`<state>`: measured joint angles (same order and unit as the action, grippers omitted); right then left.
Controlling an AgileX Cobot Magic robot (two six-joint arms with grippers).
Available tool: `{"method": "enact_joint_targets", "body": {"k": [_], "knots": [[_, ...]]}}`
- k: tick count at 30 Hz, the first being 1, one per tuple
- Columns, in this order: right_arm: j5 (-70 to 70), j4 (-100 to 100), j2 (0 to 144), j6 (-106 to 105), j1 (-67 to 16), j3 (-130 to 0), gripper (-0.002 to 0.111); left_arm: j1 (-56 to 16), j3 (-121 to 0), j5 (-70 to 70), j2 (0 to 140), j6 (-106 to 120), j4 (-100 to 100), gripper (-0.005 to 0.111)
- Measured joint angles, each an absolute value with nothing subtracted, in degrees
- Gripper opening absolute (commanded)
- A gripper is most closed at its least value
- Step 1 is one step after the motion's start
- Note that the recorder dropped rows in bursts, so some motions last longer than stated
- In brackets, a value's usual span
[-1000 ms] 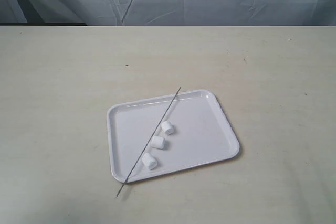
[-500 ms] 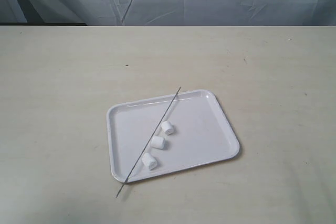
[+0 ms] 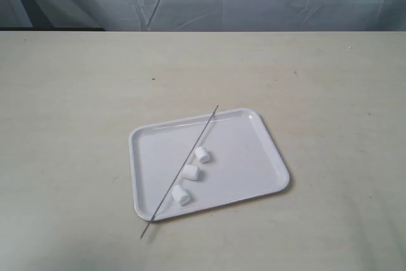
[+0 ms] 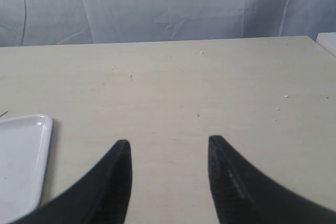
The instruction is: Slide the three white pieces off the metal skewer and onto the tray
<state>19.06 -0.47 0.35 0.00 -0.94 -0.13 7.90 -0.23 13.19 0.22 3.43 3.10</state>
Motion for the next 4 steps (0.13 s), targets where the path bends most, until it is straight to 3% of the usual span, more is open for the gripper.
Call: {"method": "enact_joint_targets", "body": {"k": [4], "knots": [[19.1,-0.5,0.3,0.0,-0.9,-0.1,0.045,7.9,-0.2,13.2,0.2,3.4,3.1,0.042]]}}
